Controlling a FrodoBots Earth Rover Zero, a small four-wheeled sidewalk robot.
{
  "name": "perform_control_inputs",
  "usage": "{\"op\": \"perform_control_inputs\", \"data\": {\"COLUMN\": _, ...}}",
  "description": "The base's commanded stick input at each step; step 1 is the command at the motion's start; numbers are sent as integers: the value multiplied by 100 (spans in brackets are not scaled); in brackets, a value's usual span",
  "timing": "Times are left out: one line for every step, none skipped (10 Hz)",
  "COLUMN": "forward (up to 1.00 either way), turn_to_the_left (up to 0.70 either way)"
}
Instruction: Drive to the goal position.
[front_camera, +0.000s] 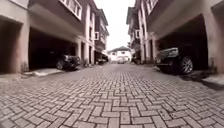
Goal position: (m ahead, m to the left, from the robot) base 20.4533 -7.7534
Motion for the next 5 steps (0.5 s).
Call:
{"op": "perform_control_inputs", "data": {"forward": 50, "turn_to_the_left": 0}}
{"op": "perform_control_inputs", "data": {"forward": 50, "turn_to_the_left": 0}}
{"op": "perform_control_inputs", "data": {"forward": 50, "turn_to_the_left": 0}}
{"op": "perform_control_inputs", "data": {"forward": 50, "turn_to_the_left": 0}}
{"op": "perform_control_inputs", "data": {"forward": 50, "turn_to_the_left": 0}}
